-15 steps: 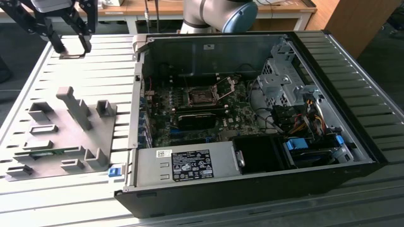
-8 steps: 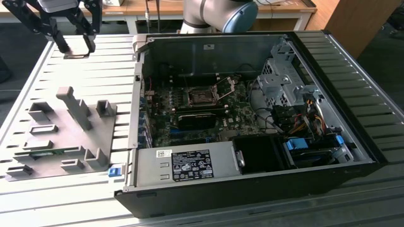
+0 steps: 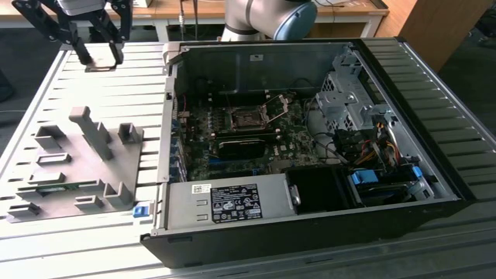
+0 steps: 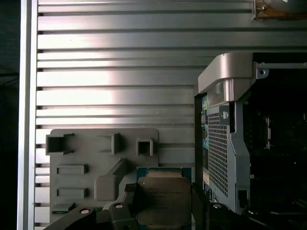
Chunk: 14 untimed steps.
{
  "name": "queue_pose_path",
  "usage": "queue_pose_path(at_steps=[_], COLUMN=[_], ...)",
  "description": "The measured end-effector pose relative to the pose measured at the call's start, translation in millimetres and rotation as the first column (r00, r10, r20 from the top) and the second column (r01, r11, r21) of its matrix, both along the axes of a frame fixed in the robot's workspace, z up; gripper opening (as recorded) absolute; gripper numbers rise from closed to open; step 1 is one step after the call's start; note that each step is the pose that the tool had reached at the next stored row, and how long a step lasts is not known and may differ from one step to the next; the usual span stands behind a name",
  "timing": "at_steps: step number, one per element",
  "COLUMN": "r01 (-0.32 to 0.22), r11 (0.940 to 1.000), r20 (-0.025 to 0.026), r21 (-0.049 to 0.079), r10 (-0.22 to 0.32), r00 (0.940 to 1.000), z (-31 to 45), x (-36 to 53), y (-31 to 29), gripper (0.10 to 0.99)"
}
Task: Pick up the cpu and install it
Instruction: 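Pick up the cpu and move it towards the insertion slot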
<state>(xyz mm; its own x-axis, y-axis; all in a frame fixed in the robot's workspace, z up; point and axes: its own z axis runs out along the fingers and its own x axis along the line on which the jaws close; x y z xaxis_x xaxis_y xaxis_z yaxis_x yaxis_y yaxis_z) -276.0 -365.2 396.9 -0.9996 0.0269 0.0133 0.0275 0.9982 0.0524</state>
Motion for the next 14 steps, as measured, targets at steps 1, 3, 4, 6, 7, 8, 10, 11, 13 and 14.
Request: queue_pose_path(at_steps=[1, 3, 4, 6, 7, 8, 10, 11, 13, 14], r01=[0.0, 0.0, 0.0, 0.0, 0.0, 0.0, 0.0, 0.0, 0.0, 0.0], r11=[1.0, 1.0, 1.0, 1.0, 1.0, 1.0, 1.0, 1.0, 1.0, 1.0], r20=[0.0, 0.0, 0.0, 0.0001, 0.0001, 0.0001, 0.0, 0.0, 0.0, -0.0001], r21=[0.0, 0.0, 0.0, 0.0, 0.0, 0.0, 0.0, 0.0, 0.0, 0.0], r10=[0.0, 0.0, 0.0, 0.0, 0.0, 0.0, 0.0, 0.0, 0.0, 0.0], r00=[1.0, 1.0, 1.0, 1.0, 1.0, 1.0, 1.0, 1.0, 1.0, 1.0], z=[-0.1, -0.3, -0.4, -0.7, -0.9, -1.2, -1.7, -2.1, -2.8, -3.3], x=[1.0, 2.9, 4.0, 6.9, 8.0, 8.8, 10.5, 11.8, 15.4, 17.9], y=[0.2, 0.5, 0.7, 1.2, 1.5, 1.8, 3.1, 4.0, 5.8, 6.6], gripper=[0.541, 0.541, 0.541, 0.541, 0.541, 0.541, 0.541, 0.541, 0.541, 0.541])
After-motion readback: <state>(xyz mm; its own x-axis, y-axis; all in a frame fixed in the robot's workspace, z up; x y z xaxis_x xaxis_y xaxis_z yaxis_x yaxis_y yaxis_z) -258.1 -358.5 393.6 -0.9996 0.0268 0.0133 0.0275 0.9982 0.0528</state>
